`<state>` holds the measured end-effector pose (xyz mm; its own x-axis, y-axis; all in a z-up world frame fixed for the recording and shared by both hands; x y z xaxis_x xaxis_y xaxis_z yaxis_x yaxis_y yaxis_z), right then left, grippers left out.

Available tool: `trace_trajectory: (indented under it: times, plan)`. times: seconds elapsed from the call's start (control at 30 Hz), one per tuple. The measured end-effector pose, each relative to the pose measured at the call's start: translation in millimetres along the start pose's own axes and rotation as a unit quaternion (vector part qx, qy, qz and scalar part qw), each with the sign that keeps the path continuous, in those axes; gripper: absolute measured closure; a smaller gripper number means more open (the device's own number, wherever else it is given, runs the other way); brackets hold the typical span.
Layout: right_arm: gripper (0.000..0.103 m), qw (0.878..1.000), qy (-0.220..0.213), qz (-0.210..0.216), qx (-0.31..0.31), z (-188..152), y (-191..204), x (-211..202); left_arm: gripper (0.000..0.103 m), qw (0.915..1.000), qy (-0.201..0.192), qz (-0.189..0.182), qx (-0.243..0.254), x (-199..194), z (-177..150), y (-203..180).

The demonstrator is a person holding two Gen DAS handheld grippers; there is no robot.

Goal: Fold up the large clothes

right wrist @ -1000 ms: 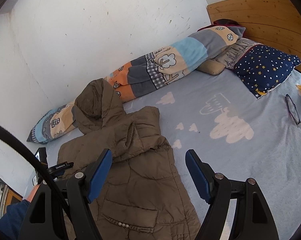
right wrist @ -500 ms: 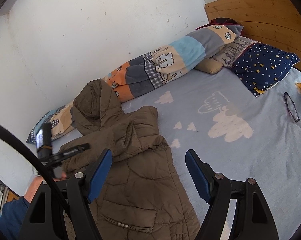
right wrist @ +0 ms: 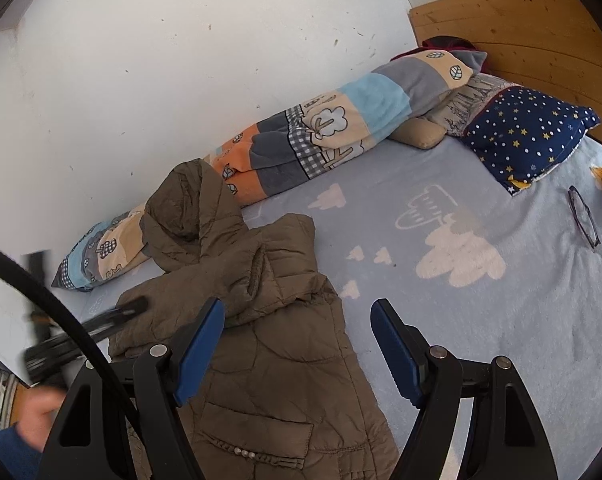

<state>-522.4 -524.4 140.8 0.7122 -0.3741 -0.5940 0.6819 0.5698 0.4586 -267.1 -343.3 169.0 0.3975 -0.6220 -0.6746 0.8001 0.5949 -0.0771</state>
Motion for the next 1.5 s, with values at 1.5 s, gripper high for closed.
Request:
trace_trajectory:
  times: [1.5]
  plan:
    - [0.019, 0.968, 0.17, -0.112, -0.148, -187.0, 4.4, 19.9, 0.025, 0.9906, 0.101, 0.09, -0.016, -51.5, -211.8, 124.5]
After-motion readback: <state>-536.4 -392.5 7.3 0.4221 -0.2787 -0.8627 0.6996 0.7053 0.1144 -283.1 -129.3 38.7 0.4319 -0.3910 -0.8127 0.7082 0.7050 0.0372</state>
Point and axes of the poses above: each gripper's, at about its wrist camera, not at the fingertips, and x roughly the way its jaws point, y to its left, z to its top, the point moved 2 cm from there along x, roughly the way its jaws point, and after that the axes turned 3 degrees about x, right-handed, at the moved point
